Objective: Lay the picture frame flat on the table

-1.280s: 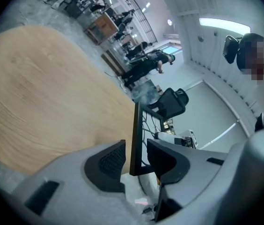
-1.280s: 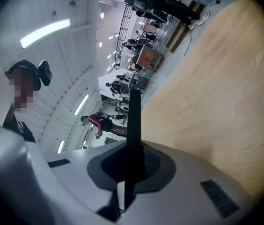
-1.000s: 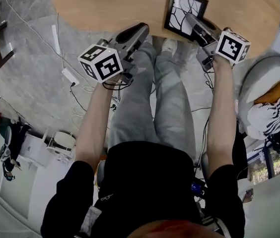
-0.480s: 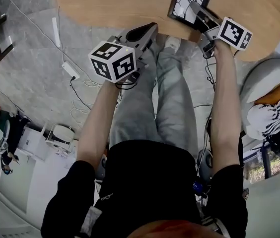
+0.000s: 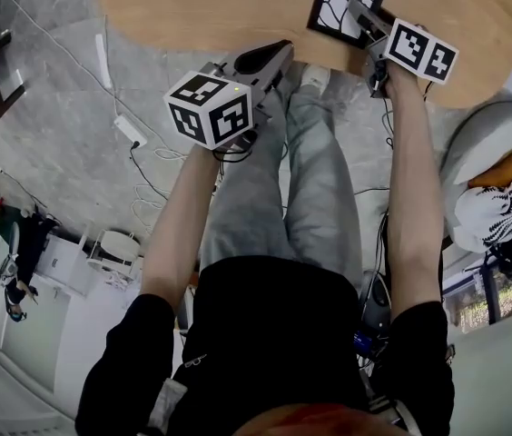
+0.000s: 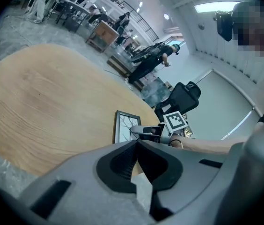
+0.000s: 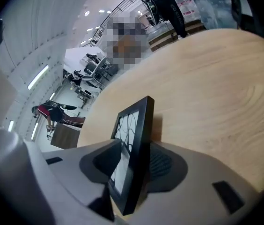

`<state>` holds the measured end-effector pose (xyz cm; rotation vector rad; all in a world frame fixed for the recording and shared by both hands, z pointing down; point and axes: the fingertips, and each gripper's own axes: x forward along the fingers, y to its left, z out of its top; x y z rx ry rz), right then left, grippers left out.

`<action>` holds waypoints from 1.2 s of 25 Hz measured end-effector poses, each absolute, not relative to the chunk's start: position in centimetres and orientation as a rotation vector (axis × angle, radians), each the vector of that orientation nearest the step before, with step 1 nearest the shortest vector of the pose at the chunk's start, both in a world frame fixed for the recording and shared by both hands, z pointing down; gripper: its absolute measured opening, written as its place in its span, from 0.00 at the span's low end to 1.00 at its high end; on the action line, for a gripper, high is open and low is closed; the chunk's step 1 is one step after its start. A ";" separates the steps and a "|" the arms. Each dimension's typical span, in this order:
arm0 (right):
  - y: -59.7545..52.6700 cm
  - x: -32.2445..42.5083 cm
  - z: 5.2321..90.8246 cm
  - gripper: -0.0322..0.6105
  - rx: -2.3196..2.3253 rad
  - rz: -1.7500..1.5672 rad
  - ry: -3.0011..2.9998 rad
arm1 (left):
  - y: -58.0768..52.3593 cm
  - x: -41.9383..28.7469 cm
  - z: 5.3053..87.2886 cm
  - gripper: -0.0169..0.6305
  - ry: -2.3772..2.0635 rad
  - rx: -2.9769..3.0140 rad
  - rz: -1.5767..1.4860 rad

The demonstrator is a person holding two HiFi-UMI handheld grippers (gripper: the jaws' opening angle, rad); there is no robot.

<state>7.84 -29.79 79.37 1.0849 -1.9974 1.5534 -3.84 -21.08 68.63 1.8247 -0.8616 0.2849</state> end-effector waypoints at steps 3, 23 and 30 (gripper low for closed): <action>-30.0 8.3 79.5 0.31 1.152 1.460 -1.961 | -21.0 -3.4 68.5 0.04 -0.849 1.830 0.273; -27.7 13.6 63.8 0.07 1.536 1.178 -2.127 | -23.0 -1.6 59.1 0.04 -1.049 1.981 0.250; -27.6 14.9 48.5 0.07 1.661 1.014 -2.333 | -24.5 -2.0 45.4 0.04 -1.276 2.008 0.078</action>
